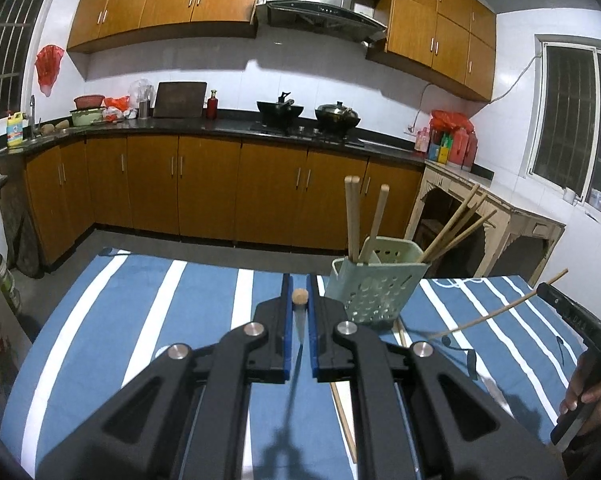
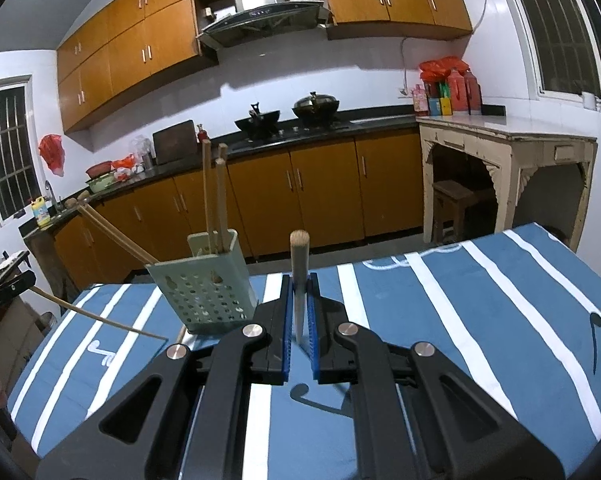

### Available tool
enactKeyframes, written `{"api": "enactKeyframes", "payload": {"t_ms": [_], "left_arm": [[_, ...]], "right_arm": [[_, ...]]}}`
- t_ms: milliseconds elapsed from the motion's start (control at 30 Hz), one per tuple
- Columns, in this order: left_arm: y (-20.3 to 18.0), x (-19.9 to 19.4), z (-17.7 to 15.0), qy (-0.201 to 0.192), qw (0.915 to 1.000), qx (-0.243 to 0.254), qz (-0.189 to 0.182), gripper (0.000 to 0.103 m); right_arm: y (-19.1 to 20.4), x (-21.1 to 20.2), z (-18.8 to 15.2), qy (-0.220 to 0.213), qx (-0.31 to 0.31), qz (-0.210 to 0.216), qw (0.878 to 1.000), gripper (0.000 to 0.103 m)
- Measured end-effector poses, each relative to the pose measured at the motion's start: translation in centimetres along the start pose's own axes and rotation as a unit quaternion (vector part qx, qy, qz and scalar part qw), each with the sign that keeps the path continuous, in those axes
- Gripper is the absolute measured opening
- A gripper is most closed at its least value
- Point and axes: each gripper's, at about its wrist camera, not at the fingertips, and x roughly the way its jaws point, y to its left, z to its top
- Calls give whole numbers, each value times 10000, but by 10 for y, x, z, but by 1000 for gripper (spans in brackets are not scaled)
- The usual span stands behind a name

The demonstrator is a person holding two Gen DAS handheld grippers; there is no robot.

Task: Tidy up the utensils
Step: 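Lower both chopsticks into the green holder and open both tools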

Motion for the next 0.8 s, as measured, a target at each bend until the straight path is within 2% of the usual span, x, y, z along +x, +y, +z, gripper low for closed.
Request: {"api": "enactKeyframes", "payload": {"t_ms": [167, 367, 600, 700, 800], "left_arm": [[-6, -7, 16, -123, 9999, 60, -59, 7], [-27, -21, 42, -359, 9986, 252, -296, 7], [-64, -32, 89, -908, 9940, 324, -512, 7], [-80, -32, 110, -1266, 9903, 310, -478, 7], [-86, -26, 129, -1406, 9888, 135, -487, 7]], "right_arm": [[7, -5, 17, -109, -52, 173, 9998, 8], [20, -13, 42, -333, -55, 530, 9980, 8], [52, -24, 89, -1038, -155, 917, 9902, 8], [63, -23, 105, -1367, -230, 937, 9859, 8], [71, -12, 118, -1528, -214, 929, 9836, 8]]}}
